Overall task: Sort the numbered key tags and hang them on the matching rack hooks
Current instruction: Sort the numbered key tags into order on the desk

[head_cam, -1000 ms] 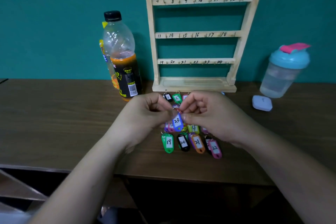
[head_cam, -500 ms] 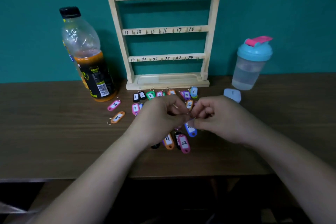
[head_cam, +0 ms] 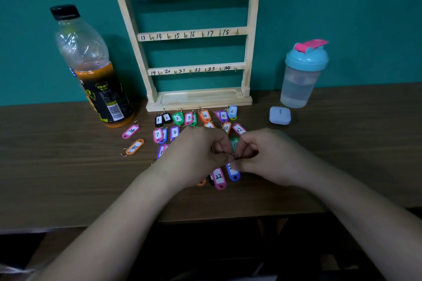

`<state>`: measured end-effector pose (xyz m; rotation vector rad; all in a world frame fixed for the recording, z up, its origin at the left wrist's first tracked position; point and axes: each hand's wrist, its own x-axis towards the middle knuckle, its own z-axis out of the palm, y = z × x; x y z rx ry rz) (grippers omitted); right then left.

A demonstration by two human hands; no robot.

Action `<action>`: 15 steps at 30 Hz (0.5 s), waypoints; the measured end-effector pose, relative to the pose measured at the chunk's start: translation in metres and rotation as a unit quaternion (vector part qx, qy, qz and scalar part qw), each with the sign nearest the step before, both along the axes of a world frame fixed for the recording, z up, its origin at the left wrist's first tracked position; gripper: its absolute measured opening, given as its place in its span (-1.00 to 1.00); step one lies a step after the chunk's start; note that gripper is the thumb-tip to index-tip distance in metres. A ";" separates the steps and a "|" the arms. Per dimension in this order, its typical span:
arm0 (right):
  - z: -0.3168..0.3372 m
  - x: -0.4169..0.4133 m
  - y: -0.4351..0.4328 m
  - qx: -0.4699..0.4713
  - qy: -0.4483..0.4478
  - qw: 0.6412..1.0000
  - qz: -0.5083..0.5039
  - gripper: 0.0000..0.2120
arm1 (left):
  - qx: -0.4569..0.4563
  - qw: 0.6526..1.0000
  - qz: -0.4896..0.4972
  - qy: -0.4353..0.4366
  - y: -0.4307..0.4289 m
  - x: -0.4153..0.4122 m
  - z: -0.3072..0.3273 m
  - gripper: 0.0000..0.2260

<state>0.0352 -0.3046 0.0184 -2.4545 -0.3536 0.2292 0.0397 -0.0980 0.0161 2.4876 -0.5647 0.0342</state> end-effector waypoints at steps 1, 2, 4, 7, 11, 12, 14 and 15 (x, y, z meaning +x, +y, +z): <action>0.000 0.000 0.000 -0.004 -0.002 1.000 0.003 -0.82 | 0.006 1.000 -0.002 -0.007 0.000 0.000 -0.001 -0.94; 0.000 0.000 0.000 -0.008 -0.004 1.000 0.005 -0.82 | 0.009 1.000 -0.005 -0.012 0.001 0.001 -0.002 -0.94; 0.002 0.000 0.000 -0.014 -0.015 1.000 0.005 -0.81 | 0.004 1.000 -0.008 -0.011 0.003 0.001 -0.003 -0.92; 0.007 0.002 0.000 0.007 -0.038 0.999 -0.007 -0.87 | -0.011 1.000 0.004 -0.014 0.008 0.001 0.001 -0.90; 0.012 0.005 0.009 0.029 -0.077 0.997 -0.015 -0.91 | -0.034 0.998 0.041 -0.027 0.023 0.002 0.008 -0.93; 0.012 0.005 0.014 0.034 -0.086 0.996 -0.015 -0.90 | -0.033 0.998 0.050 -0.032 0.029 0.003 0.010 -0.93; 0.012 0.007 0.026 0.043 -0.104 0.994 -0.010 -0.92 | -0.034 0.995 0.078 -0.042 0.043 0.007 0.012 -0.94; 0.012 0.008 0.031 0.048 -0.116 0.992 -0.008 -0.92 | -0.038 0.994 0.095 -0.043 0.052 0.010 0.013 -0.93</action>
